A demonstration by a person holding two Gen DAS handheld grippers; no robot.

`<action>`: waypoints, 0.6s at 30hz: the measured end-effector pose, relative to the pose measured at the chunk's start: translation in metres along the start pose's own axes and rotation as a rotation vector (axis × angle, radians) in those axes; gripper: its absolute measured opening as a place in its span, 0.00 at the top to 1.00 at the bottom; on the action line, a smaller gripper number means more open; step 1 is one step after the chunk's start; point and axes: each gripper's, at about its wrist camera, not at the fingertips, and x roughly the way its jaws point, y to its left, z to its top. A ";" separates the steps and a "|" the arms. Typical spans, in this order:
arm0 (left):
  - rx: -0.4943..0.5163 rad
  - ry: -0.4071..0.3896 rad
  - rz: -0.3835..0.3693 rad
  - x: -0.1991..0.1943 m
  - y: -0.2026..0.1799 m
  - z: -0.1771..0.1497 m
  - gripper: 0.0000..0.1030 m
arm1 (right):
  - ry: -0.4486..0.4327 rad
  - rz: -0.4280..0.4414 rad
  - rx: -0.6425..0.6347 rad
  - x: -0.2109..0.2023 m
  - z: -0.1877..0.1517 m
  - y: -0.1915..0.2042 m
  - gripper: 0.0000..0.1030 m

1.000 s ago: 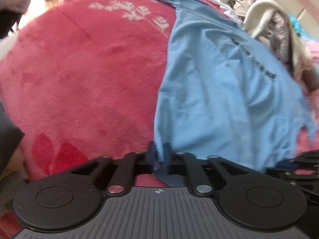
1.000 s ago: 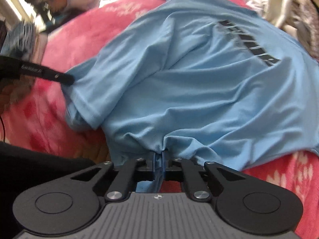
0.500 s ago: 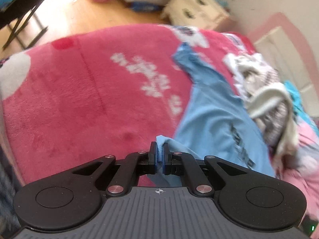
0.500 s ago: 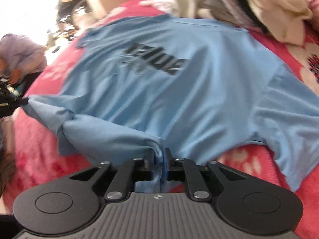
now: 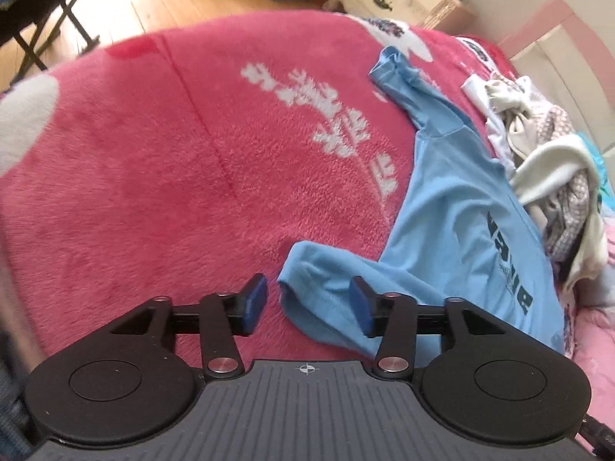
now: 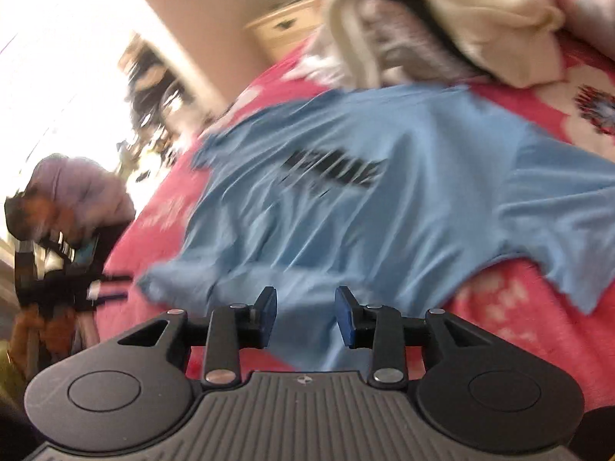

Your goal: Fold clothes

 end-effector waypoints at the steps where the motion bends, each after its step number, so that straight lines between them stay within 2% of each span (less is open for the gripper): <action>1: 0.002 -0.009 -0.001 -0.004 0.001 -0.002 0.47 | 0.012 -0.006 -0.015 0.002 -0.005 0.005 0.64; 2: 0.005 -0.017 -0.002 -0.007 0.002 -0.005 0.46 | 0.024 -0.011 -0.026 0.005 -0.010 0.010 0.64; 5: 0.016 -0.044 -0.004 -0.018 0.005 -0.012 0.46 | 0.062 0.043 0.152 0.007 -0.020 -0.007 0.64; 7: 0.060 -0.070 0.009 -0.015 0.001 -0.017 0.46 | 0.074 0.080 0.269 0.004 -0.026 -0.021 0.64; 11: 0.179 -0.080 0.045 -0.007 -0.009 -0.029 0.42 | 0.049 0.028 0.354 -0.010 -0.033 -0.040 0.58; 13: 0.190 -0.076 0.037 -0.003 -0.011 -0.029 0.42 | 0.049 0.019 0.378 -0.009 -0.032 -0.045 0.54; 14: 0.192 -0.076 0.032 -0.001 -0.011 -0.029 0.42 | 0.050 0.015 0.389 -0.008 -0.032 -0.048 0.49; 18: 0.129 -0.103 0.001 0.006 -0.005 -0.024 0.37 | 0.090 0.023 0.419 0.008 -0.033 -0.051 0.46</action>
